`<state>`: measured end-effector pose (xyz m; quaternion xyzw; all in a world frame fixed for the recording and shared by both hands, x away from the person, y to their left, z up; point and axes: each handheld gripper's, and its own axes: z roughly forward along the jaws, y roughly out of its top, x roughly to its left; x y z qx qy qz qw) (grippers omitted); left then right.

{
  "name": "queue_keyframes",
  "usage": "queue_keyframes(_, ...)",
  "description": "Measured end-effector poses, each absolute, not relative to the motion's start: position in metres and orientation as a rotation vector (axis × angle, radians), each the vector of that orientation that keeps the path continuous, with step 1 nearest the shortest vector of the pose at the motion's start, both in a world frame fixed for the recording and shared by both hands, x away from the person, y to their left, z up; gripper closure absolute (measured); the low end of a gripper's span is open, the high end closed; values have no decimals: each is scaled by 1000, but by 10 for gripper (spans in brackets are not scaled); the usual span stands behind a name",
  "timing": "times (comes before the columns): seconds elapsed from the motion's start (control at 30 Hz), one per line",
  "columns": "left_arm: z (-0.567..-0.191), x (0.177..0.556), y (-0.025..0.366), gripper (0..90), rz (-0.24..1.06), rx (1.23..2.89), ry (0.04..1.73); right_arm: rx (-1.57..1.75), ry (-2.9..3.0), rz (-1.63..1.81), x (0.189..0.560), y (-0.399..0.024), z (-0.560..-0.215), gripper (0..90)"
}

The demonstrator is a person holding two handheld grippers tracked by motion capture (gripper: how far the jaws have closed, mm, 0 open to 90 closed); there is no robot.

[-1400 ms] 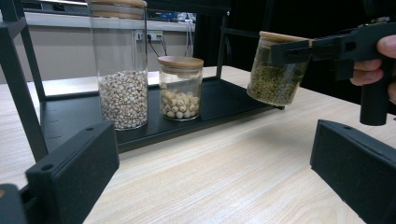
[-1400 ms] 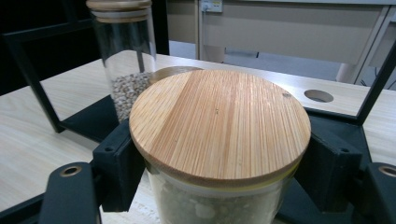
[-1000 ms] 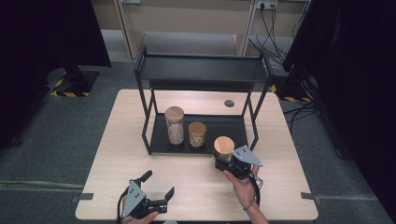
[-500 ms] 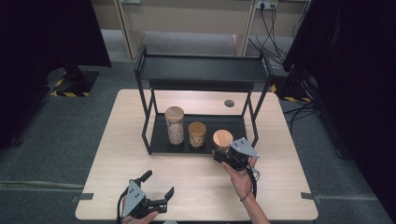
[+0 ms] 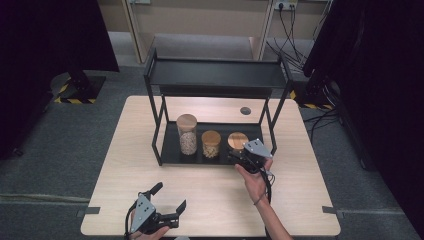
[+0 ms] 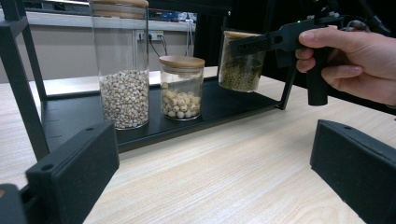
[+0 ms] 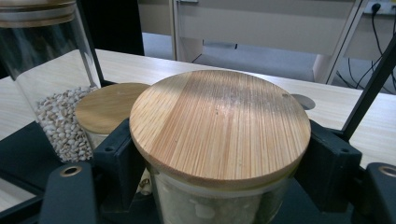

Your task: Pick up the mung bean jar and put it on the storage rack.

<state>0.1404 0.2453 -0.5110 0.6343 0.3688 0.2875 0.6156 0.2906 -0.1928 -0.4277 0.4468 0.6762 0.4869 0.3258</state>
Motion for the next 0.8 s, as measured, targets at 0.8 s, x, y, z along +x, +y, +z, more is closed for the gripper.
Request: queue_keyframes(0.8, -511, 141, 245, 7, 662, 1462, 849, 1197, 1769, 1209, 316, -181, -440, 256)
